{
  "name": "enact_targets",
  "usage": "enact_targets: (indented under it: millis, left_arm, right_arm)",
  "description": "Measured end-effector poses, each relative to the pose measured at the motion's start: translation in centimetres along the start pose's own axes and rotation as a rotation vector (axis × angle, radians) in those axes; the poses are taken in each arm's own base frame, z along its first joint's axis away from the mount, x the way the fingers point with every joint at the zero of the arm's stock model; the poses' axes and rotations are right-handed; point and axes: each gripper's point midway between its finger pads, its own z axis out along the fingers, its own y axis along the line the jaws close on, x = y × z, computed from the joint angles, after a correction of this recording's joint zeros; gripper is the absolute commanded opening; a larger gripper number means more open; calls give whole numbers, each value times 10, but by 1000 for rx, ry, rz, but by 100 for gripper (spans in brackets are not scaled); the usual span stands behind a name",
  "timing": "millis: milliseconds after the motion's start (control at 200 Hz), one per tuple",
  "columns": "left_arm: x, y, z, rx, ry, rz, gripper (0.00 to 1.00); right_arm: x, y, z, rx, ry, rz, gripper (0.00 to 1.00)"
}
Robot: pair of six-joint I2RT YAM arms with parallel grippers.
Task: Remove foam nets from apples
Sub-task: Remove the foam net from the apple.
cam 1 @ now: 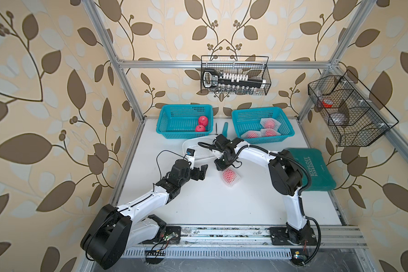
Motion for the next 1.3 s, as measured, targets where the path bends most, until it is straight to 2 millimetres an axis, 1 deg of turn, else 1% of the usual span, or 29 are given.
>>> enact_targets:
  millis: [20, 115, 200, 230, 375, 540, 655, 755, 815, 870, 1040, 1150, 1305]
  left_arm:
    - [0, 0, 0, 0, 0, 1, 99]
    - [0, 1, 0, -8, -1, 6, 99]
    - [0, 3, 0, -19, -1, 10, 99]
    - [0, 4, 0, -22, 0, 13, 99]
    - [2, 6, 0, -34, 10, 18, 99]
    - [1, 9, 0, -52, 13, 18, 99]
    - [0, 9, 0, -54, 15, 19, 99]
    - [-3, 8, 1, -54, 13, 21, 99]
    - [-5, 8, 3, -54, 13, 23, 99]
    - [-8, 7, 5, -54, 14, 25, 99]
    - [-18, 5, 8, -52, 5, 39, 99]
    - [-22, 4, 8, -50, -3, 49, 99]
    - [-21, 3, 10, -49, 5, 51, 99]
  right_arm:
    - [-1, 2, 0, -8, -3, -8, 17]
    - [-3, 7, -3, -37, -13, -14, 14]
    - [-4, 11, -3, -58, -20, -17, 8]
    - [-4, 12, -3, -66, -23, -21, 0]
    - [-2, 19, -10, -107, -46, -33, 0]
    - [-7, 27, -29, -141, -119, -48, 0]
    - [-9, 34, -44, -189, -213, -60, 0]
    - [-9, 39, -59, -247, -324, -61, 0]
    - [-13, 40, -65, -284, -416, -62, 0]
    - [-14, 40, -67, -310, -490, -62, 0]
    - [-9, 39, -59, -368, -640, -42, 0]
    - [-3, 36, -68, -382, -734, -43, 0]
    - [-5, 29, -85, -397, -841, -48, 0]
